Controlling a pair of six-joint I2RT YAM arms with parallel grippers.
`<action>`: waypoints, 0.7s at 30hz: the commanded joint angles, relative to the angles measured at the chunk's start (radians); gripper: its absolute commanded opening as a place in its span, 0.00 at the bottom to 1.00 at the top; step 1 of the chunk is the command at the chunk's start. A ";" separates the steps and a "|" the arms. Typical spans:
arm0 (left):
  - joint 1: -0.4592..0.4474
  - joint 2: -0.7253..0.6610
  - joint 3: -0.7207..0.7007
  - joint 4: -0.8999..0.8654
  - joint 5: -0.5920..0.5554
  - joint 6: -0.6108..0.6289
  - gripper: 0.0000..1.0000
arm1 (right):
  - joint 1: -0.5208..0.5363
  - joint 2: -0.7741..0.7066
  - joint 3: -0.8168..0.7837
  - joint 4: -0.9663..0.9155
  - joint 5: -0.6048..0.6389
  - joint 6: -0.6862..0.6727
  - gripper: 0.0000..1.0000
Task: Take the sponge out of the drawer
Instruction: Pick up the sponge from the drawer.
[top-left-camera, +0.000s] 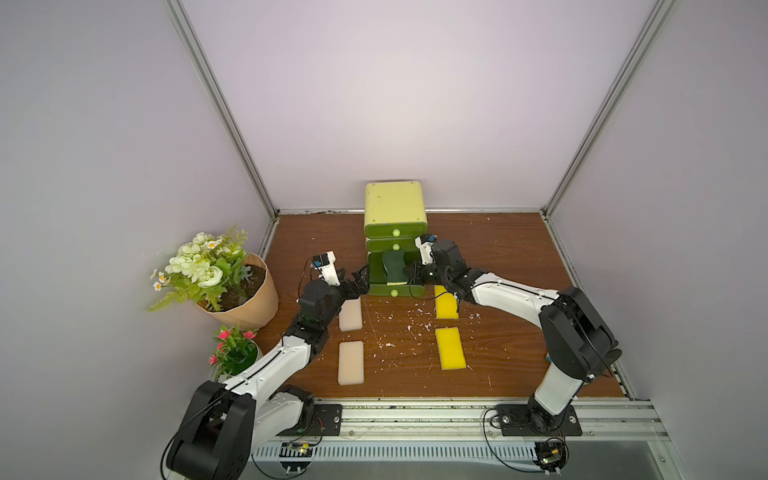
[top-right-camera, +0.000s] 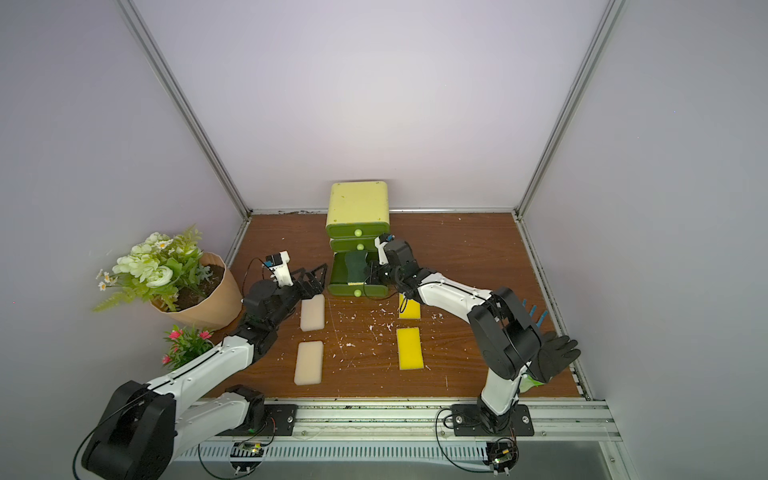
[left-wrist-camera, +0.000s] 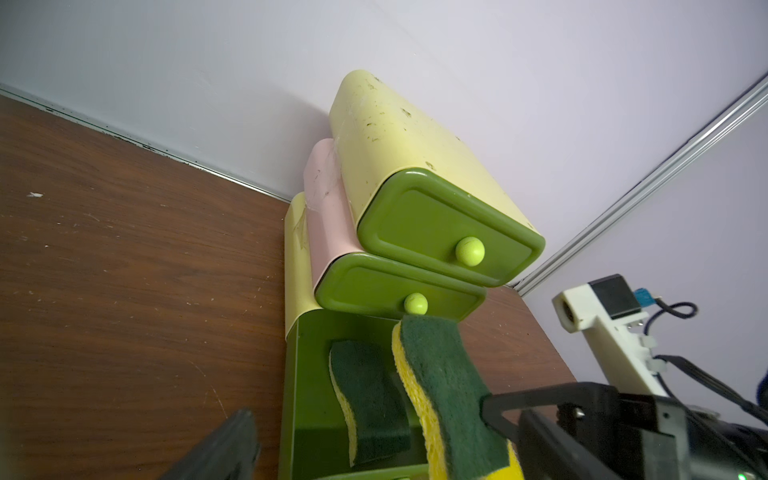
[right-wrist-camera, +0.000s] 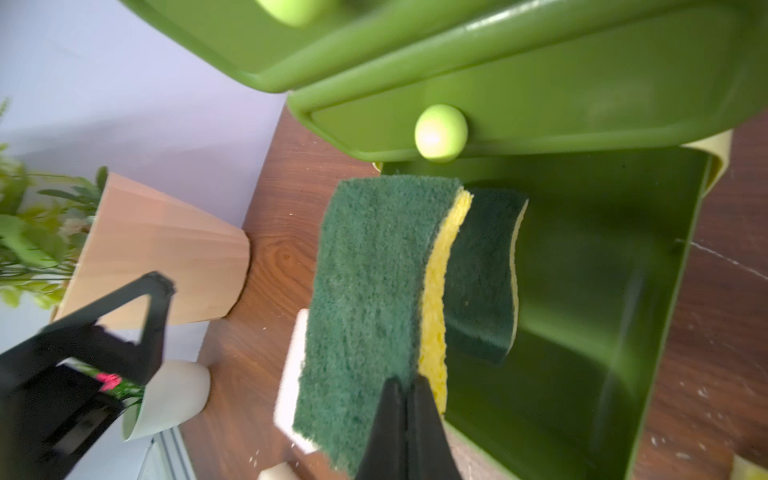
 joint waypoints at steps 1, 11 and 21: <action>0.011 -0.005 0.002 0.008 -0.002 0.016 1.00 | -0.011 -0.097 -0.033 0.017 -0.023 -0.005 0.00; 0.011 -0.001 0.003 0.011 0.002 0.014 1.00 | -0.087 -0.371 -0.216 -0.131 0.096 -0.108 0.00; 0.010 0.017 0.004 0.028 0.012 0.004 1.00 | -0.154 -0.612 -0.363 -0.284 0.282 -0.201 0.00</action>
